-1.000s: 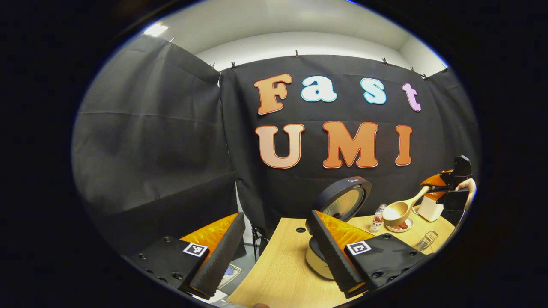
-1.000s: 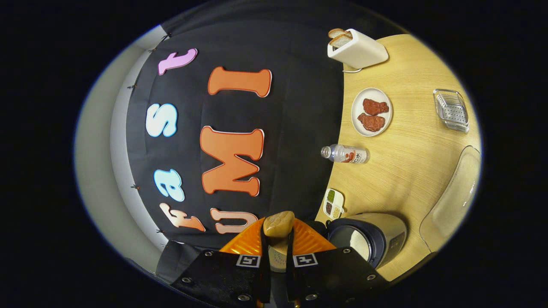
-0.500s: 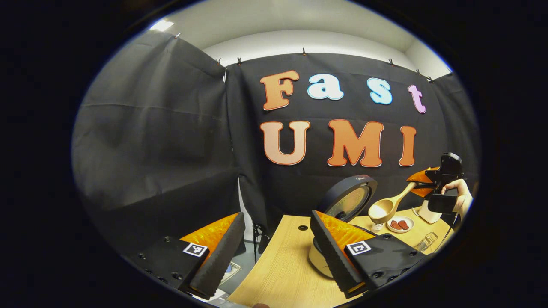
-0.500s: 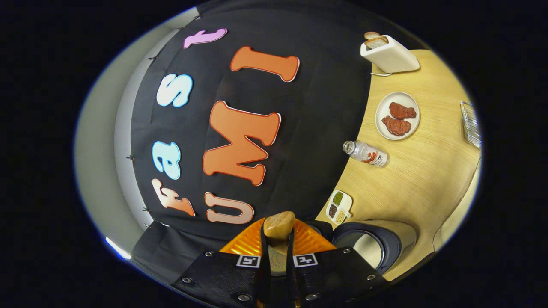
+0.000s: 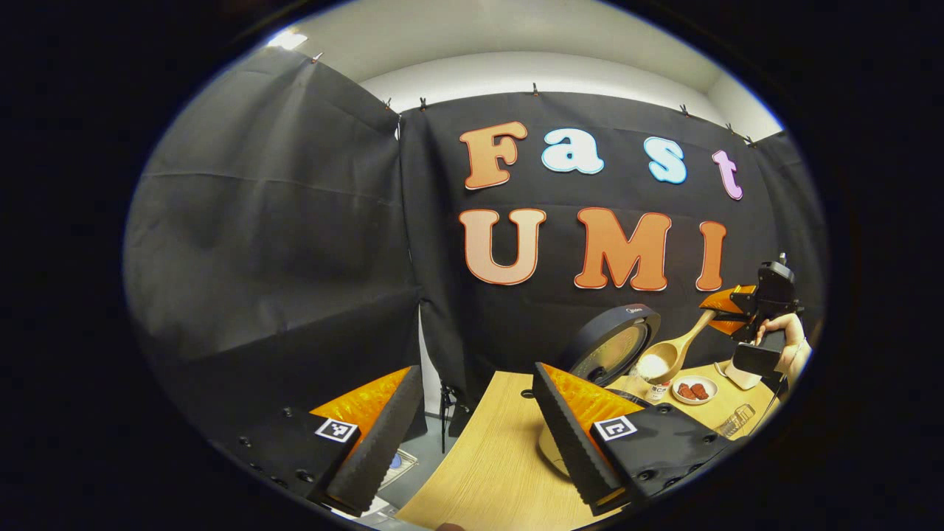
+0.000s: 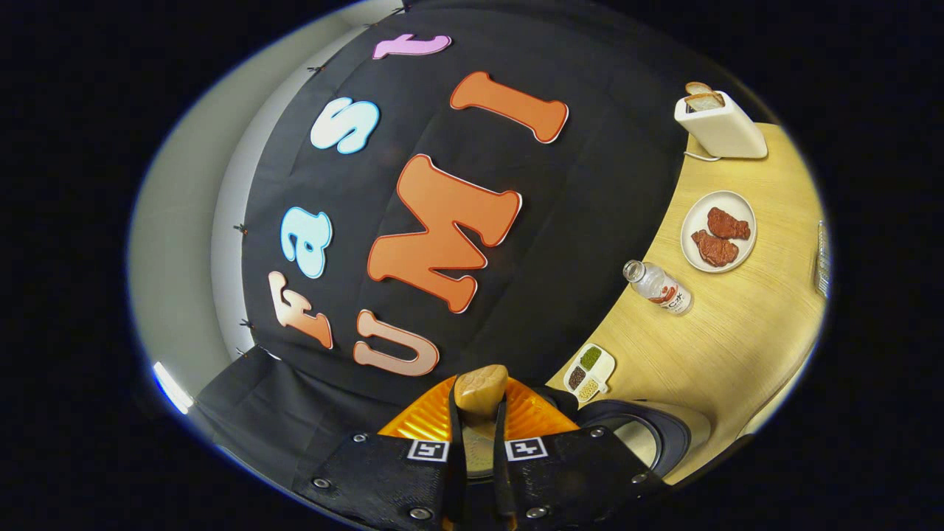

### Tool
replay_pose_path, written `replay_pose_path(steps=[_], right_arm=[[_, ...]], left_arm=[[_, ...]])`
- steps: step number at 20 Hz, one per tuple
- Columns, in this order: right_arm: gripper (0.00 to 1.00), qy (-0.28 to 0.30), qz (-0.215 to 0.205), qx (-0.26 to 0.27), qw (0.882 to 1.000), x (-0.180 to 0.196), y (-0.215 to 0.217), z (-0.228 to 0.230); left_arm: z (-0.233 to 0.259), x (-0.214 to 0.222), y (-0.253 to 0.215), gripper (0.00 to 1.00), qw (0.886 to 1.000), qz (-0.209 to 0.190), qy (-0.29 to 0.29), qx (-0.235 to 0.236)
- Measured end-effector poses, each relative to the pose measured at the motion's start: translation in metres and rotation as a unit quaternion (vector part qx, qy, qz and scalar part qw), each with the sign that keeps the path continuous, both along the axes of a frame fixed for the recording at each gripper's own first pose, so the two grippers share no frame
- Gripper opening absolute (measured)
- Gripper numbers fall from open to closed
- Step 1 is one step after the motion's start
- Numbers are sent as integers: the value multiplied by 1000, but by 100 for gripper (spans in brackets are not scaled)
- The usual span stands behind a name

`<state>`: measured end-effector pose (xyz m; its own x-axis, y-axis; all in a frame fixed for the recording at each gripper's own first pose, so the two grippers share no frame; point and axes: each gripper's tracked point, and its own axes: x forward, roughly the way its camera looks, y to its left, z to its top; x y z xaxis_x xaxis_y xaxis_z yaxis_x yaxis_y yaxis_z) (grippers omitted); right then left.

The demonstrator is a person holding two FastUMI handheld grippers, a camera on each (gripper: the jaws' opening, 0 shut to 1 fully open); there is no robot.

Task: Close the left gripper, press the button to open the rice cooker; take a wooden spoon from the chopstick holder with the right hand, scoop a spoonful of rice and pour it into the rice cooker, then put the wooden spoon back into the chopstick holder.

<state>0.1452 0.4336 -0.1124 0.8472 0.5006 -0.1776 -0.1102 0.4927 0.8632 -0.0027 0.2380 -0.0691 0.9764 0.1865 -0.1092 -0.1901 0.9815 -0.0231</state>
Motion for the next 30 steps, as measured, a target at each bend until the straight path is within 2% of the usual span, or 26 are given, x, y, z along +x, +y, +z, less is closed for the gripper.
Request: replay_pose_path(steps=[9, 20, 22, 30], right_arm=[[13, -8, 2, -19, 1000, 1, 1, -1], [13, -55, 13, -71, 996, -4, 6, 10], [13, -60, 16, -78, 995, -5, 8, 10], [13, -88, 25, -105, 990, -9, 14, 21]], left_arm=[[2, -1, 2, 97, 1000, 2, -1, 7], [-1, 0, 2, 97, 1000, 1, 3, 13], [-1, -1, 1, 100, 1000, -1, 3, 15], [1, 0, 1, 100, 1000, -4, 0, 4]])
